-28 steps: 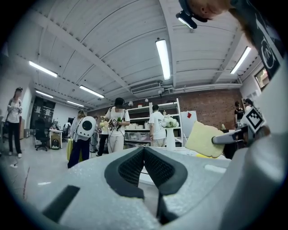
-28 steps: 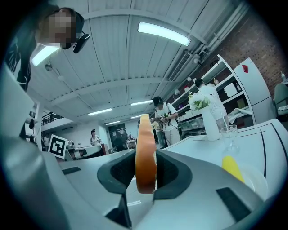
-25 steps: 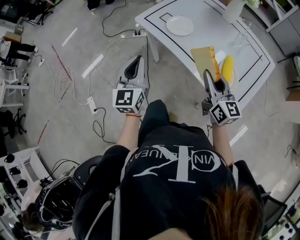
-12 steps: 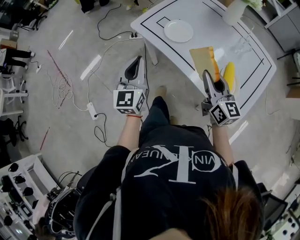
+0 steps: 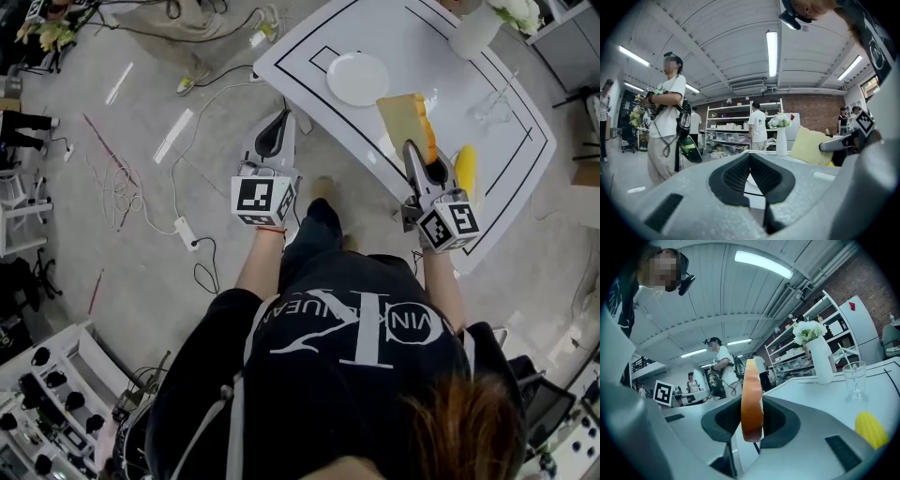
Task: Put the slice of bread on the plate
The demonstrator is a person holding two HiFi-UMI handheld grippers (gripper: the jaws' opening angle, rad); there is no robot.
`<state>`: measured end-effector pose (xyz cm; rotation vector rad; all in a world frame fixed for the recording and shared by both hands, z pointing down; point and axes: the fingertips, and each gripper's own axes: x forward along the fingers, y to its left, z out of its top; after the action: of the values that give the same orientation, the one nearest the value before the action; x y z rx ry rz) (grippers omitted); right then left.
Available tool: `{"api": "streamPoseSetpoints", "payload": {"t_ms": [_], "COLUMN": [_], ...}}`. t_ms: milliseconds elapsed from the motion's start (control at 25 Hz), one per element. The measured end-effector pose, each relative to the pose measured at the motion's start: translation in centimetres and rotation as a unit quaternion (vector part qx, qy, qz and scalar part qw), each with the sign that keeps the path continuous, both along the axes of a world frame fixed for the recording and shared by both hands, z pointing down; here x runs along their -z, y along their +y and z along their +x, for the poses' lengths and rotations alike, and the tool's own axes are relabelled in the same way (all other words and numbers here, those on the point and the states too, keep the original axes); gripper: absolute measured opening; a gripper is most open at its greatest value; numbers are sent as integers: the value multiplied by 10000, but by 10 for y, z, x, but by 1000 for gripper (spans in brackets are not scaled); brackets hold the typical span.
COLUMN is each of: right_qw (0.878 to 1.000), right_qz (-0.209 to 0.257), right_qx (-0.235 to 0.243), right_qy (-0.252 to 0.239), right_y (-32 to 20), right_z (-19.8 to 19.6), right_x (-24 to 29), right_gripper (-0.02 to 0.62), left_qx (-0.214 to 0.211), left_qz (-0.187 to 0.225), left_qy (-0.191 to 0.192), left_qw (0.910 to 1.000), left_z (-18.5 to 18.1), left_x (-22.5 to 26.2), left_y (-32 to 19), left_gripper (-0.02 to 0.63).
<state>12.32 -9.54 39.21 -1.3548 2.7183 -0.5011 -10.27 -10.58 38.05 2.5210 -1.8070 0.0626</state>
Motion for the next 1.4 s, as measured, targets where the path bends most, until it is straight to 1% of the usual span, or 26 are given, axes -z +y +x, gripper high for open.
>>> {"api": "streamPoseSetpoints", "payload": {"t_ms": [480, 680, 920, 1160, 1400], "right_qw": [9990, 9980, 9969, 9956, 9927], "right_qz": [-272, -386, -585, -847, -1205], "right_qx": [-353, -494, -529, -401, -51], "right_qy": [56, 106, -17, -25, -57], "right_y": [-50, -73, -98, -113, -126], "right_z": [-23, -31, -53, -73, -88], "right_x": [-15, -22, -29, -43, -63], "right_gripper": [97, 97, 97, 97, 98], "left_qx": [-529, -758, -903, -875, -902], "left_qz": [-166, -176, -220, -392, -712], "left_qy": [30, 37, 42, 39, 29], "left_qw": [9985, 9970, 9957, 9954, 9934], "left_z": [-11, -14, -27, -43, -33], "left_x": [-12, -15, -19, -34, -58], "left_y": [-75, -108, -140, -159, -160], "left_gripper": [5, 5, 5, 5, 5]}}
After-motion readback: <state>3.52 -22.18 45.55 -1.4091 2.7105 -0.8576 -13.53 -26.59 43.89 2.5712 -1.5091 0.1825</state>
